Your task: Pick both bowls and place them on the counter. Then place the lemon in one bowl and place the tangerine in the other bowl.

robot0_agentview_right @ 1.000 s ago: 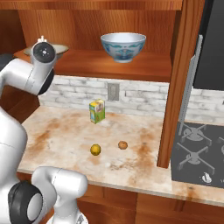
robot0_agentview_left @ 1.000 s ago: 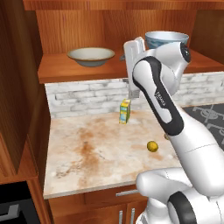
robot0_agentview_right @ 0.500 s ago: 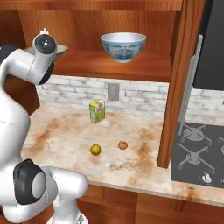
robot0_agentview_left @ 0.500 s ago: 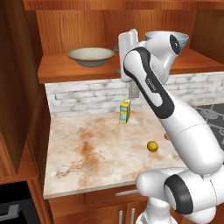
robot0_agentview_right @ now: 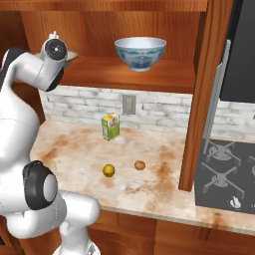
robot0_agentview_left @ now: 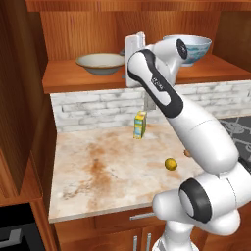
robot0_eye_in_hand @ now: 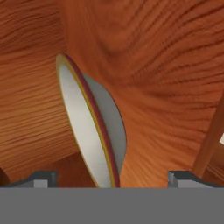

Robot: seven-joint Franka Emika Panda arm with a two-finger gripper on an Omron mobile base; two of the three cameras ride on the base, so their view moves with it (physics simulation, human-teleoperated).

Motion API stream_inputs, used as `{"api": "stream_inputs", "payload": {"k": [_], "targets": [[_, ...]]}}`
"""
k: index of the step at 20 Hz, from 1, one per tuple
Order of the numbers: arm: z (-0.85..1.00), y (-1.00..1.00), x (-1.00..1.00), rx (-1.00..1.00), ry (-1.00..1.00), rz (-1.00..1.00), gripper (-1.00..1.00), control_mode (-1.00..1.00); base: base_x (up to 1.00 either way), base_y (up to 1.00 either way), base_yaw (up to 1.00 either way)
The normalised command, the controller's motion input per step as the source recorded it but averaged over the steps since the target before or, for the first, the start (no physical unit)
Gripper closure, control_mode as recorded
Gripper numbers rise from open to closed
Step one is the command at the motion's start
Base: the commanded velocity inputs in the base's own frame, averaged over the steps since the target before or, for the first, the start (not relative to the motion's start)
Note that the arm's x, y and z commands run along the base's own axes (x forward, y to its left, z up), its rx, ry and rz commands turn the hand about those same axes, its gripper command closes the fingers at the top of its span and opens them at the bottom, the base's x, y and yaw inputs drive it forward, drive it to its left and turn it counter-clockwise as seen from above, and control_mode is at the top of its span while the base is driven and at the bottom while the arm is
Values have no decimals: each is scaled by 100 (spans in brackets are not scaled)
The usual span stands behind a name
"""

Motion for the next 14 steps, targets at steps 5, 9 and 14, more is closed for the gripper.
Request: {"api": "stream_inputs", "payload": {"k": [5, 9, 14], "targets": [[0, 1, 34, 2, 3, 0, -100, -100, 0, 0, 0], [-6, 7, 19, 1, 4, 0, -100, -100, 0, 0, 0], [-13, 16, 21, 0, 3, 1, -100, -100, 0, 0, 0]]}}
